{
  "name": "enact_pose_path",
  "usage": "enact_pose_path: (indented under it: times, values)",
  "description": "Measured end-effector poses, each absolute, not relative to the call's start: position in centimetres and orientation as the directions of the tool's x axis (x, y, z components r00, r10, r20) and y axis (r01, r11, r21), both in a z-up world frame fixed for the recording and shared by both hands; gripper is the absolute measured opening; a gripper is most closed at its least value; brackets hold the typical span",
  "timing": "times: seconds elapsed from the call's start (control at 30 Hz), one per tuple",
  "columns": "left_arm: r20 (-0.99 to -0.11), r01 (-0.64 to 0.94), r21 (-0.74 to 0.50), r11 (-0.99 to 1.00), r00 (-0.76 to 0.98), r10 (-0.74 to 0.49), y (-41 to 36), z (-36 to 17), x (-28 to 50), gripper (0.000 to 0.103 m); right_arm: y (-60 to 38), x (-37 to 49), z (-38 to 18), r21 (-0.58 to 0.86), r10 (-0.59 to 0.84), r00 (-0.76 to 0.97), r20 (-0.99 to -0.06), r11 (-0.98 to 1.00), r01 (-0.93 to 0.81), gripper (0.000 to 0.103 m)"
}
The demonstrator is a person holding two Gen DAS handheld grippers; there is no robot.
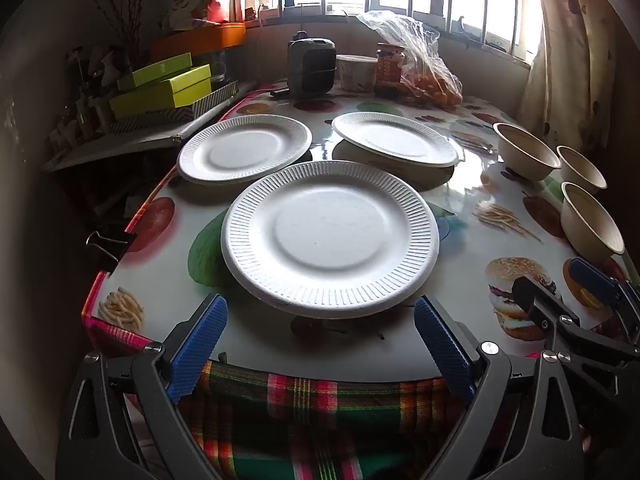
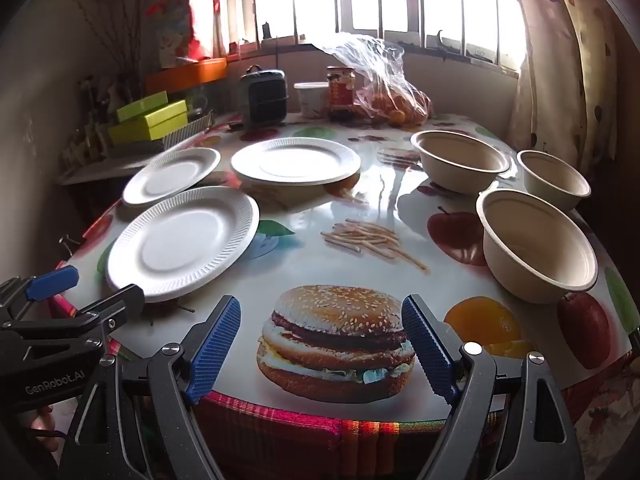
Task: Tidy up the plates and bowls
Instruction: 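Move both grippers toward the nearest white paper plate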
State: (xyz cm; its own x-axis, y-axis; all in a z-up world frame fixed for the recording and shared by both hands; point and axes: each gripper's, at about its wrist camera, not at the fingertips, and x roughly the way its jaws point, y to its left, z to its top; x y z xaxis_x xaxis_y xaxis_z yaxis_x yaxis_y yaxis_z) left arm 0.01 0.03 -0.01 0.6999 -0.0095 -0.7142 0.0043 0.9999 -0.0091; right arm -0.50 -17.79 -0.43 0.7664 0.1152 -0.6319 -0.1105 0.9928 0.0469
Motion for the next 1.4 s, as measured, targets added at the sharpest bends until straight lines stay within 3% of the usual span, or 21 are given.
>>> enact_pose_path:
  times: [0.67,1.4]
  values:
    - [-0.725,-0.06,0.028,0.998,0.686,0.062,0.65,-0.25,0.22,0.095,-17.65,-0.36,-0.49,0.05,0.12,0.769,-0.628,0.992,-0.114,0.084]
    - [-0.724,-0.037,-0.012,0.999,0.69,0.017,0.75,-0.08,0.09,0.095,-17.55,0.06,-0.26,0.047,0.122,0.767,-0.629,0.992,-0.119,0.084]
